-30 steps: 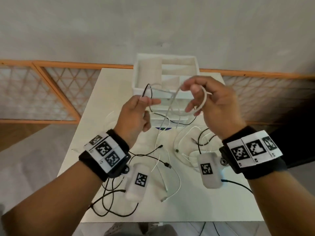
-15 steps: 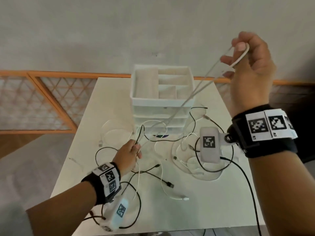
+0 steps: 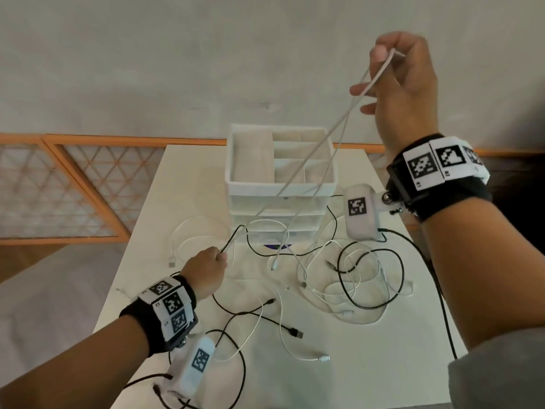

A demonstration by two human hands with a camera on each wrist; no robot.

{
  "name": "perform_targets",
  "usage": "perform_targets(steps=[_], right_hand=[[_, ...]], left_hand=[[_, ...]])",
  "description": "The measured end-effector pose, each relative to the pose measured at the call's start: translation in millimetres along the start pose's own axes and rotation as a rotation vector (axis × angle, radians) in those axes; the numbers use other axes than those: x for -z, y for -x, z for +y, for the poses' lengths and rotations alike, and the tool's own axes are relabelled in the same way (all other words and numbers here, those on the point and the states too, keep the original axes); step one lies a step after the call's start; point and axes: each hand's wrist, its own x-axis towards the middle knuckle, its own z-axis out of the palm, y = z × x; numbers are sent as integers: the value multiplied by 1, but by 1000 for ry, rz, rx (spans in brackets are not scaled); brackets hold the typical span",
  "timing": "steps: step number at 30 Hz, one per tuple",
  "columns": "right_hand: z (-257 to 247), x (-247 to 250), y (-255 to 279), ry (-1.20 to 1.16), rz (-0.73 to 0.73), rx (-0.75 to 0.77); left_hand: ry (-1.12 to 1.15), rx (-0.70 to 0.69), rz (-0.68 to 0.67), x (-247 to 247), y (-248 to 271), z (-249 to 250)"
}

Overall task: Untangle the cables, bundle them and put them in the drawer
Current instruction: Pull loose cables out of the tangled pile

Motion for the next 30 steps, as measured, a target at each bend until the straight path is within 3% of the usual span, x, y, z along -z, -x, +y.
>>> perform_targets(steps=[2,4,7,12,15,19,25,30], right_hand=[[5,1,-5,102,11,-31],[23,2,-3,212,38,-176],[53,6,8,231,114,-334],[60,25,4,228,341,-267],[65,33,0,267,177,-358],[69,24,-1,237,-24,-403],[51,11,-20,165,-66,-291],[64,13,-24,32,-62,-322]], left_hand=[[-18,-28,58,6,0,5],[-22,-59,97,11,2,11],[36,-62,57,15,5,20],[18,34,-7,13,0,11],[42,96,0,12,-2,-1],[111,50,-31,10,-11,5],[137,2,-25,13,-21,27],[292,-91,-92,18,-14,45]])
